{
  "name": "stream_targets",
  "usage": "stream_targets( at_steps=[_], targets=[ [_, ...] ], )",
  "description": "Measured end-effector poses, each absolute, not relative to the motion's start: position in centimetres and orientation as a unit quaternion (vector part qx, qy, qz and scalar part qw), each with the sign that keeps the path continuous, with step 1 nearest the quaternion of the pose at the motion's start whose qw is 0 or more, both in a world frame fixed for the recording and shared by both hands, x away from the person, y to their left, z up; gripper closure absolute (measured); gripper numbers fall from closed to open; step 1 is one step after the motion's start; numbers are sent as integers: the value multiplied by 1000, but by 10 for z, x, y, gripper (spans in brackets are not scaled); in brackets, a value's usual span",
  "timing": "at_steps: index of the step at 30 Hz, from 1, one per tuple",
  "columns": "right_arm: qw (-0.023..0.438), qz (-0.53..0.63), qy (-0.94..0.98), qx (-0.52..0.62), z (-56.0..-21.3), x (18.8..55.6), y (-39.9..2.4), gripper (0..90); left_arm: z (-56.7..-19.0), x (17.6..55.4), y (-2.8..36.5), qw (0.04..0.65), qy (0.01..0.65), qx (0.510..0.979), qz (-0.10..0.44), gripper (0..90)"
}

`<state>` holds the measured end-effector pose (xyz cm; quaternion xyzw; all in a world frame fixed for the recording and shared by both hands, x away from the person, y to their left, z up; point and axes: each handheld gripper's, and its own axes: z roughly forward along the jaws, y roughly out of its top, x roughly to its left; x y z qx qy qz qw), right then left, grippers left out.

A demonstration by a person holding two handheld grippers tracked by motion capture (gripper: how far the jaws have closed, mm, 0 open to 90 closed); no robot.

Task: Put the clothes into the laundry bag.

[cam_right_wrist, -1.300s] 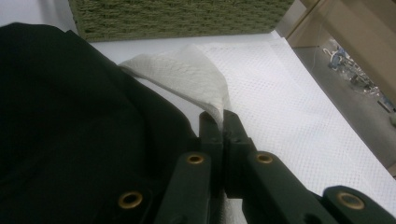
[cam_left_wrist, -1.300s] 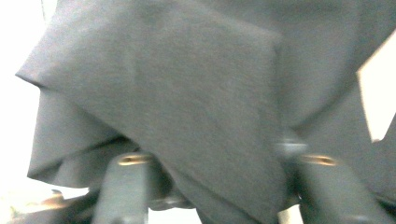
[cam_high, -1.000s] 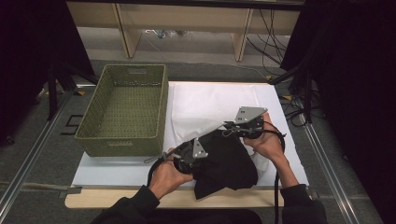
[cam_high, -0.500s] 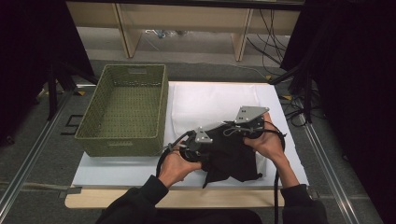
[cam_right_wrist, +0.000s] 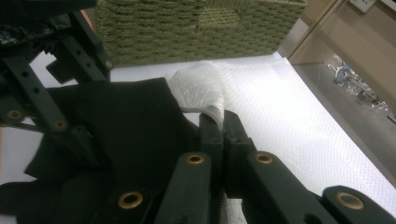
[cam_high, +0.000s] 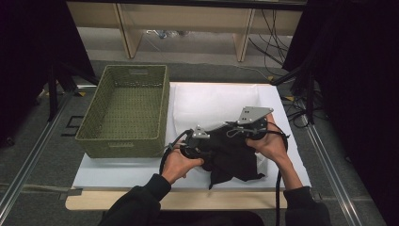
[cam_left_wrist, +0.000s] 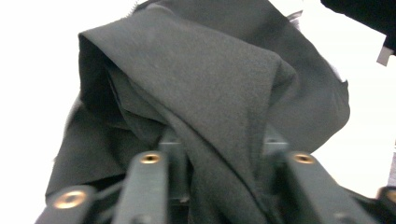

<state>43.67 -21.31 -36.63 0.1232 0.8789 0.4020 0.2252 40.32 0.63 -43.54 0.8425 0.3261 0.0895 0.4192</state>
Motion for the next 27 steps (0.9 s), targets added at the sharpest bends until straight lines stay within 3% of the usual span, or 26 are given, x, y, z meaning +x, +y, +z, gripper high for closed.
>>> stream_targets(
  at_steps=[2,6,7,11,13,17,20,27],
  targets=[
    [227,400,879,124,-368,437,-213,900,-432,398,9,413,322,846,102,515],
    [226,398,880,124,-368,436,-212,900,-430,389,21,400,314,856,94,491],
    [228,397,880,124,-368,436,-212,900,-433,387,23,400,315,857,85,499],
    [224,394,883,122,-370,436,-207,900,-440,390,16,402,295,864,70,755],
    [224,393,884,122,-370,435,-206,900,-436,391,7,405,284,865,83,791],
    [224,396,883,115,-368,435,-206,900,-420,399,-7,408,266,868,95,805],
    [219,403,881,120,-366,434,-208,900,-416,411,-11,421,292,854,94,805],
    [220,410,877,118,-364,434,-212,900,-437,431,-6,413,324,847,79,750]
  ],
)
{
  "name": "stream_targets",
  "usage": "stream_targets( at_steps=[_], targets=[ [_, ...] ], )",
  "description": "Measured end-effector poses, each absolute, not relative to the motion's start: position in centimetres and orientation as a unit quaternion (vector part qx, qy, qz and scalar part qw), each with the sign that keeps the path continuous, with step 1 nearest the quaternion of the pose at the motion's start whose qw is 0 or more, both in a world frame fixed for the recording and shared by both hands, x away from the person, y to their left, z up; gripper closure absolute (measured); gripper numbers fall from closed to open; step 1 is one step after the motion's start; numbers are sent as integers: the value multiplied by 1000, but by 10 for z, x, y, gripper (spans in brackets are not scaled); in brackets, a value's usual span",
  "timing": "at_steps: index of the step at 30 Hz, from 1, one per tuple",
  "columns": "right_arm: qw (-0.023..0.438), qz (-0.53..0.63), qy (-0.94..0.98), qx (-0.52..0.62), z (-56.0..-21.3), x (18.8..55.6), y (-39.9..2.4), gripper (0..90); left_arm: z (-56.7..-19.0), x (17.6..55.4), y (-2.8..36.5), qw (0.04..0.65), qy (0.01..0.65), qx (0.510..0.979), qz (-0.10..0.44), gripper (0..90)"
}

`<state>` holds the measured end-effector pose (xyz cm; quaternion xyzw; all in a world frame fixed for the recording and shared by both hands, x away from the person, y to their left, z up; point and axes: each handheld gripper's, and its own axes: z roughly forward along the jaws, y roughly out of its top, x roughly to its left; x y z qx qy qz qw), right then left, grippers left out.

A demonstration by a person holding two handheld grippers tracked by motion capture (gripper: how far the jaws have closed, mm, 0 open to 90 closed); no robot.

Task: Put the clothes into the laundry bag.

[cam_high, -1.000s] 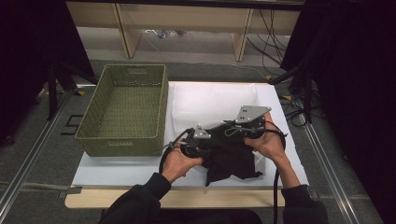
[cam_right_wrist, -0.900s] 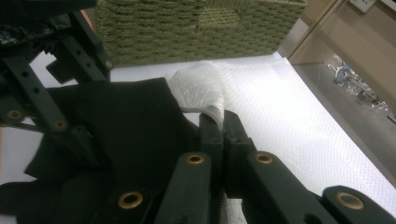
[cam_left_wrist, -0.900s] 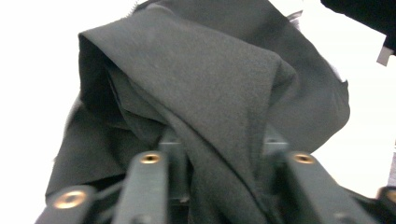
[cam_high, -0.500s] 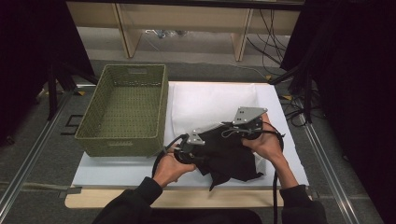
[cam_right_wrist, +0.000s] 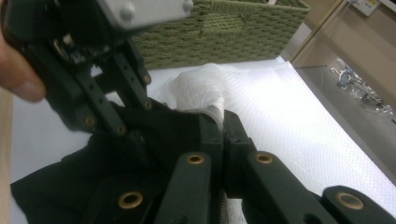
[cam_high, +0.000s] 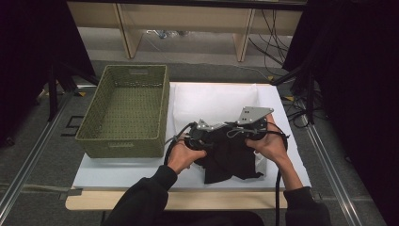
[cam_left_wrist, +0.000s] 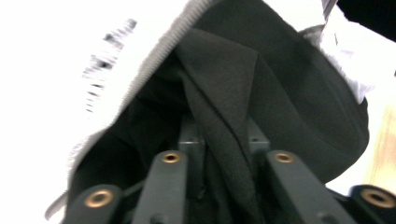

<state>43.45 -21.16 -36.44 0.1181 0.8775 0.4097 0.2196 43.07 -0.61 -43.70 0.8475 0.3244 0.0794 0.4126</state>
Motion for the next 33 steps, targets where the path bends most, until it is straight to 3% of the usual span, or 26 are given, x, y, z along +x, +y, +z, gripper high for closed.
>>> stream_targets(
  at_steps=[5,8,13,16,18,20,23,30,33],
  targets=[
    [220,401,881,116,-367,434,-211,900,-435,424,11,413,367,829,82,459],
    [221,402,881,118,-367,434,-212,900,-436,415,21,390,367,841,70,292],
    [219,400,882,119,-368,435,-210,900,-456,396,26,354,337,870,65,185],
    [218,397,884,118,-369,435,-208,900,-468,395,15,347,330,873,93,159],
    [219,397,884,117,-369,434,-207,900,-468,397,11,339,321,877,112,241],
    [218,397,884,114,-369,435,-208,900,-466,400,9,325,326,882,98,330],
    [220,397,884,113,-368,435,-209,900,-463,401,3,316,332,882,111,381],
    [221,400,882,117,-367,435,-212,900,-443,410,8,328,326,878,120,410],
    [219,401,881,120,-367,435,-212,900,-437,418,5,351,352,860,113,411]
  ],
)
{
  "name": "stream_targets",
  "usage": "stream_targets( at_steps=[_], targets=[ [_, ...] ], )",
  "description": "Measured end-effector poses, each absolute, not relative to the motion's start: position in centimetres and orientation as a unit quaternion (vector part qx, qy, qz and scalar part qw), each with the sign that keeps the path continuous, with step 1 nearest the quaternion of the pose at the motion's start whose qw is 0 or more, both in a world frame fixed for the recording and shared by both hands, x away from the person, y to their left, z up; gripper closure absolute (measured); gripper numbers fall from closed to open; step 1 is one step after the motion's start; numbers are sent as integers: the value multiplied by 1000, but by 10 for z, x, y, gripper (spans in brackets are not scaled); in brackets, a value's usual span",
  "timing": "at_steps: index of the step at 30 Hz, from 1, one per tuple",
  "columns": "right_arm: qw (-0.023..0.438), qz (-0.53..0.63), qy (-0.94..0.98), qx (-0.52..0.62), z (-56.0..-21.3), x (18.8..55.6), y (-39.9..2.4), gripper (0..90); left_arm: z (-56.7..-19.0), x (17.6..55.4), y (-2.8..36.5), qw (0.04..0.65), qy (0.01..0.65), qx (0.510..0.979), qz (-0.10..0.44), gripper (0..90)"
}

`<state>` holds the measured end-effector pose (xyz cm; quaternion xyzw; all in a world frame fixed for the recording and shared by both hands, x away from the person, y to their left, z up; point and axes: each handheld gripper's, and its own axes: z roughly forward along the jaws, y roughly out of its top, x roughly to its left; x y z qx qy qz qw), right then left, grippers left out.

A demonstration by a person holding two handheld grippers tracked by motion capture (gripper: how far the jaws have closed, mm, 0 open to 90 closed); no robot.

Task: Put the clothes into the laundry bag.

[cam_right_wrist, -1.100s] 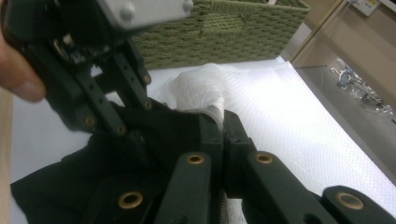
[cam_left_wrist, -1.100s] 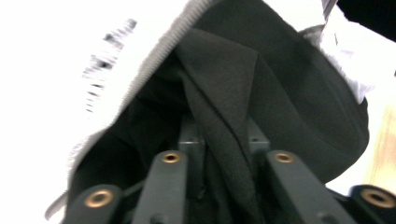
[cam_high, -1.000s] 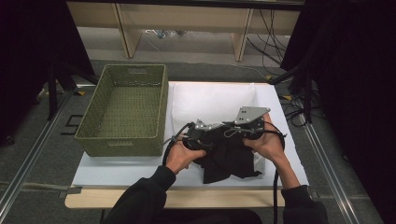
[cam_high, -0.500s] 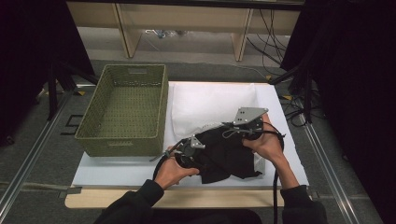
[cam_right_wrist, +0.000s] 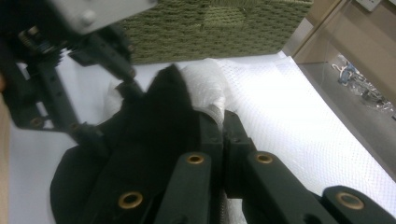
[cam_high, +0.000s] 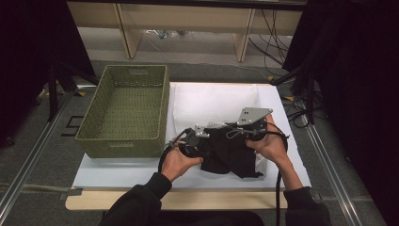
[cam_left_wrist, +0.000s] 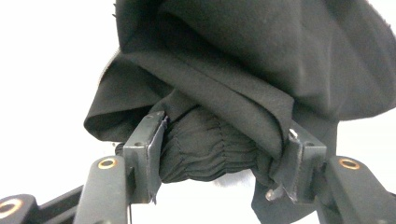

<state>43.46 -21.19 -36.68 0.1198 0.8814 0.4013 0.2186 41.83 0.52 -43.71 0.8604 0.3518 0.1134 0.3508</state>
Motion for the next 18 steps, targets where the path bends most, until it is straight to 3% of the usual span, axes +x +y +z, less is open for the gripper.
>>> stream_targets(
  at_steps=[6,8,13,18],
  targets=[
    [216,402,880,128,-367,436,-215,900,-441,429,-5,359,367,854,86,408],
    [220,404,879,126,-366,436,-216,900,-435,421,-9,351,336,869,94,407],
    [222,404,878,131,-367,437,-217,900,-436,413,-18,385,347,849,107,407],
    [221,400,879,137,-370,438,-214,900,-434,406,-25,365,311,870,117,406]
  ],
)
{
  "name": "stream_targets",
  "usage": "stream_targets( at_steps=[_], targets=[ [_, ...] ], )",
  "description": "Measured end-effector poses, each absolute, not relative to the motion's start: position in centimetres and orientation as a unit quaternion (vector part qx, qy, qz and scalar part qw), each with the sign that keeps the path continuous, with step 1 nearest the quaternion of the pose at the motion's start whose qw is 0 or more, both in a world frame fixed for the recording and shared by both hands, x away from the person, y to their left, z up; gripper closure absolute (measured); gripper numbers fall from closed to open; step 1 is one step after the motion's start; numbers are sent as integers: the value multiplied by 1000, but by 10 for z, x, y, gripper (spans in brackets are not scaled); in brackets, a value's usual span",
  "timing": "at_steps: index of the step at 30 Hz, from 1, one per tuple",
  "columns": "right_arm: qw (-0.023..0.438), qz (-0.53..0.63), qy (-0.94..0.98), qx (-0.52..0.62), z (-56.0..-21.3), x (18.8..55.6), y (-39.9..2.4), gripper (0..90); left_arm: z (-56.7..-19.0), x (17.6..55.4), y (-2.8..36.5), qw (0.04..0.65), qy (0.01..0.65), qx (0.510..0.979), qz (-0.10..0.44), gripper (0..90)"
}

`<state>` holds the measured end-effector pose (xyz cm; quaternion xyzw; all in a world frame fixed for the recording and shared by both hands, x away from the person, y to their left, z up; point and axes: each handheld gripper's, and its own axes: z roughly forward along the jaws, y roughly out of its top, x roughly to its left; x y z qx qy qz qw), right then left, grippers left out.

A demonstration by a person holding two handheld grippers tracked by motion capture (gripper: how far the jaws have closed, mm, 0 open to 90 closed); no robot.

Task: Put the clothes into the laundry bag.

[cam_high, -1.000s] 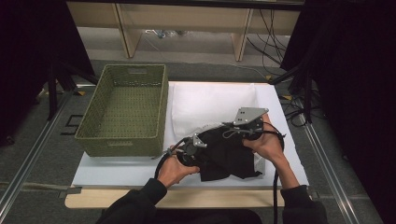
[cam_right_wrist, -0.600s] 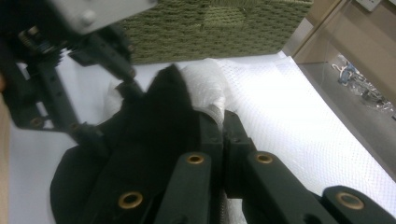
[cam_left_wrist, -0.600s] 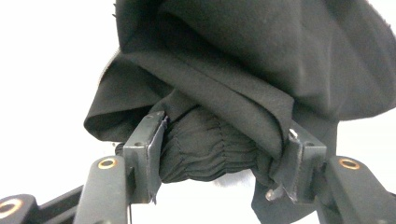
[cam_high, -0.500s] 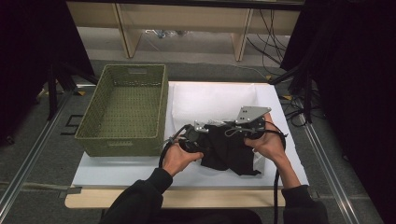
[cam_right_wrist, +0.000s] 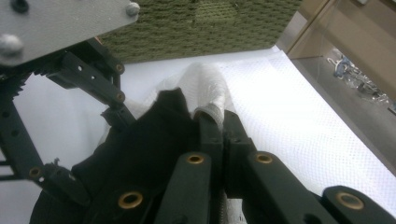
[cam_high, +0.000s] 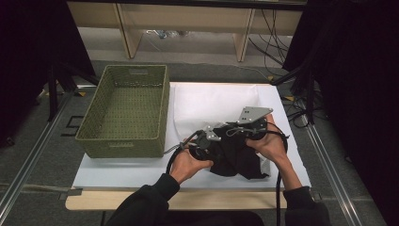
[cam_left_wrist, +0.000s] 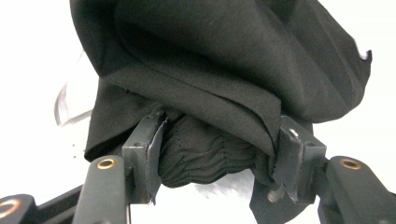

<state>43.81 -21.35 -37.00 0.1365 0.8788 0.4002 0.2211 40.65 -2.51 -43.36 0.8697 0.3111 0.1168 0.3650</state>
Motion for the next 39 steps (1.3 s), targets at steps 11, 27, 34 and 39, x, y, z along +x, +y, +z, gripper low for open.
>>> stream_targets(
  at_steps=[11,27,34,39],
  targets=[
    [213,413,875,136,-367,437,-216,900,-443,446,-25,384,388,831,110,386],
    [221,394,881,139,-369,437,-215,898,-449,424,-1,349,330,871,103,480],
    [211,408,878,134,-367,437,-215,900,-440,431,-16,425,339,834,92,790],
    [216,410,876,136,-365,436,-218,900,-445,444,-19,410,347,839,90,787]
  ],
)
